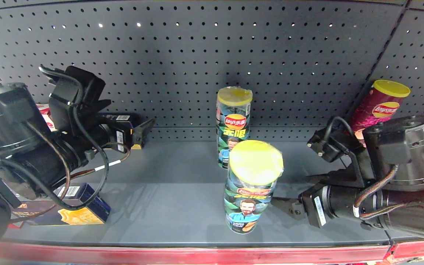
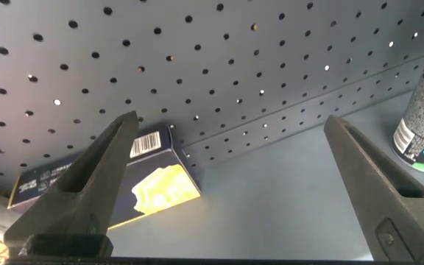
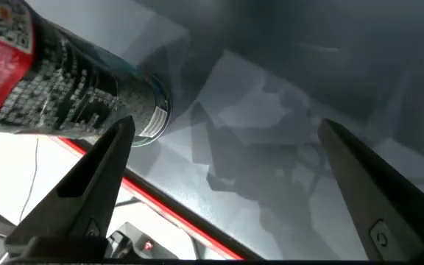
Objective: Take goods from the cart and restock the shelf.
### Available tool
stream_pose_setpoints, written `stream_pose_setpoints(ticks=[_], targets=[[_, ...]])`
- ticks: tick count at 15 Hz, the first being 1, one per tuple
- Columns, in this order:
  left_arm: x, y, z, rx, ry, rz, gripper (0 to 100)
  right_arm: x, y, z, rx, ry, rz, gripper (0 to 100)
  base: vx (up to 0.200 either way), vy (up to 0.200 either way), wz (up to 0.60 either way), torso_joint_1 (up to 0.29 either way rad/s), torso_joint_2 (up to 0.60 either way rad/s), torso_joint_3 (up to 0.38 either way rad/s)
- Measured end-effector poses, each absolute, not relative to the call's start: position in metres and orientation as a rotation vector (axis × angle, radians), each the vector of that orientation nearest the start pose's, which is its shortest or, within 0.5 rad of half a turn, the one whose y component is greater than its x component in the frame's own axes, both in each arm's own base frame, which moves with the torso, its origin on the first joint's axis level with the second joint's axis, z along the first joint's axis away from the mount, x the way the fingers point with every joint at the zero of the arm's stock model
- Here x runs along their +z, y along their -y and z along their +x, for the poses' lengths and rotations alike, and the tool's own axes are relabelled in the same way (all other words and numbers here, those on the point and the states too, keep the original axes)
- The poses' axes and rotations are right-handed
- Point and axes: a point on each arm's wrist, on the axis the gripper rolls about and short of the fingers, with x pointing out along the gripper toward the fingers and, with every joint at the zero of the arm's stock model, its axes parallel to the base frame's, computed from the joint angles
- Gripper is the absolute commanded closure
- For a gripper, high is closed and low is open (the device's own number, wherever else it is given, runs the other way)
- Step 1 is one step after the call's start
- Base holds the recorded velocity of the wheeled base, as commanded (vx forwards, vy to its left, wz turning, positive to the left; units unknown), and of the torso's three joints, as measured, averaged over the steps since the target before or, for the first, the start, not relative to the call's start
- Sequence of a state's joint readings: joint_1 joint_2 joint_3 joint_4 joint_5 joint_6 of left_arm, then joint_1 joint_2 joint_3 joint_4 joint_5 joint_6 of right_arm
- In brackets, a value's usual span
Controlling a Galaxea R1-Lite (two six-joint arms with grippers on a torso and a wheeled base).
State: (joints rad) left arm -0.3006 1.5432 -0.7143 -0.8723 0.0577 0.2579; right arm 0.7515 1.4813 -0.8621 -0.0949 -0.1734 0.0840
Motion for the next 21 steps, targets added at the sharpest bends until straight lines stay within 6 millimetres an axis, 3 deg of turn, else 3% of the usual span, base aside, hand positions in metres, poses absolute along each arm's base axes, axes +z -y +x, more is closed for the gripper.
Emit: stream_pose_setpoints(ticks=[21], targets=[[0.224,0.080,0.260,-0.240,0.066,0.250,0,0.205,-0.181,0.191,0.578,-0.501,-0.185,0,0.000,0.000,0.00,0.000,0.00,0.000]])
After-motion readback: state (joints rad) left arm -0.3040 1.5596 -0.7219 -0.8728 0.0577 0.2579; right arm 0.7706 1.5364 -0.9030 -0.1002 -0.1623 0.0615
